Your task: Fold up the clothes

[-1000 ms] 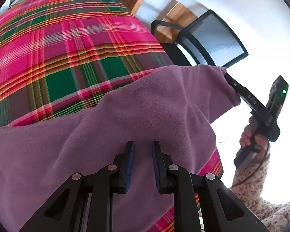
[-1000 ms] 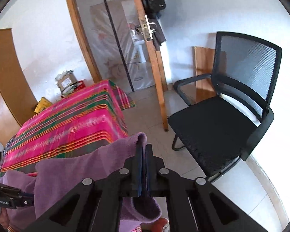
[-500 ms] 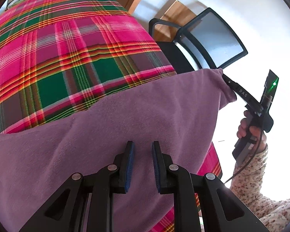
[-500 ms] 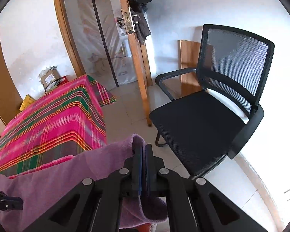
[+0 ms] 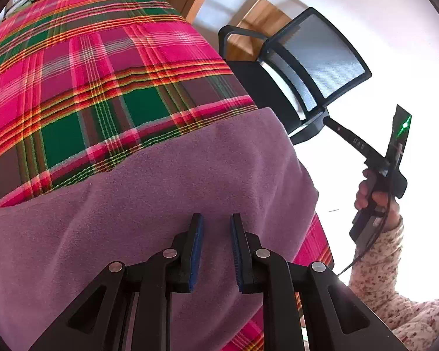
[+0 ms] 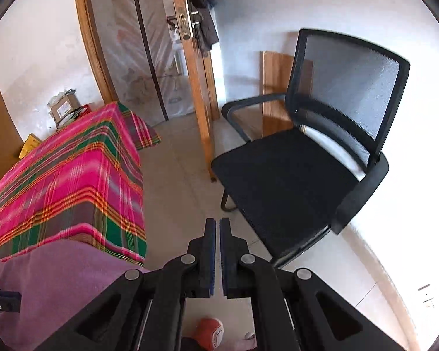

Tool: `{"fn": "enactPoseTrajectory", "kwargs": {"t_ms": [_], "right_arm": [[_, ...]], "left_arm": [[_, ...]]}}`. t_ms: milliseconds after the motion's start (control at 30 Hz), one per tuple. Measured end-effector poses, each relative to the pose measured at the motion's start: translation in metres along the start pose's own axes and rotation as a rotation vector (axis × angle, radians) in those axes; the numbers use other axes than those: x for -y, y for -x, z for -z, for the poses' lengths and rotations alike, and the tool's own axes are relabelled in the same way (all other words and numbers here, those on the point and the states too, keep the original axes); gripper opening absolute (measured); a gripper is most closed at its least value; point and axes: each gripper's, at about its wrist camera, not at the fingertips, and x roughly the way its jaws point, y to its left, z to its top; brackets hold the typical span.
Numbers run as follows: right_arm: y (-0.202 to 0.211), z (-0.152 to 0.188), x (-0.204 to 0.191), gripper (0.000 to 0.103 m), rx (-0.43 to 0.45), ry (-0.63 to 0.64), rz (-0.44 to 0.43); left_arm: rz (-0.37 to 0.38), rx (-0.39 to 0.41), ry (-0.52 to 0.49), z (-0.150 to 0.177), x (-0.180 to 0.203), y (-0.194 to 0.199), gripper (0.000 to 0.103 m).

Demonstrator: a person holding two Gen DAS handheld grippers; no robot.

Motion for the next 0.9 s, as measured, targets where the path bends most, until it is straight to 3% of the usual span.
{"fn": "enactPoseTrajectory", "kwargs": {"t_ms": [133,367,500,567,633,767,900], "right_arm": [[-0.004,0.014,0.001,0.004,-0.044,-0.018,-0.051],[0.001,0.049,0.001,0.006,-0.117,-0.083,-0.225],[0.007,0.064,-0.001,0.016,-0.144,-0.12,-0.333],[0.008,0.072,-0.001,0.025,-0.164,-0.162,-0.42],[0.008,0.079,-0.001,0.042,-0.191,-0.219,-0.526],[0.01,0.089,-0.005,0.049,-0.21,-0.282,-0.664],[0.014,0.092,-0.024,0.046,-0.217,-0.202,-0.573]], "left_arm": [[0.003,0.003,0.003,0.0,0.001,0.0,0.019],[0.028,0.001,-0.011,0.007,0.007,0.005,0.019],[0.046,-0.009,-0.06,0.014,0.019,0.008,0.019],[0.052,-0.02,-0.086,0.017,0.026,0.007,0.019],[0.057,-0.03,-0.099,0.02,0.03,0.006,0.019],[0.06,-0.045,-0.105,0.027,0.032,0.005,0.019],[0.062,-0.06,-0.112,0.033,0.035,0.003,0.019]]}}
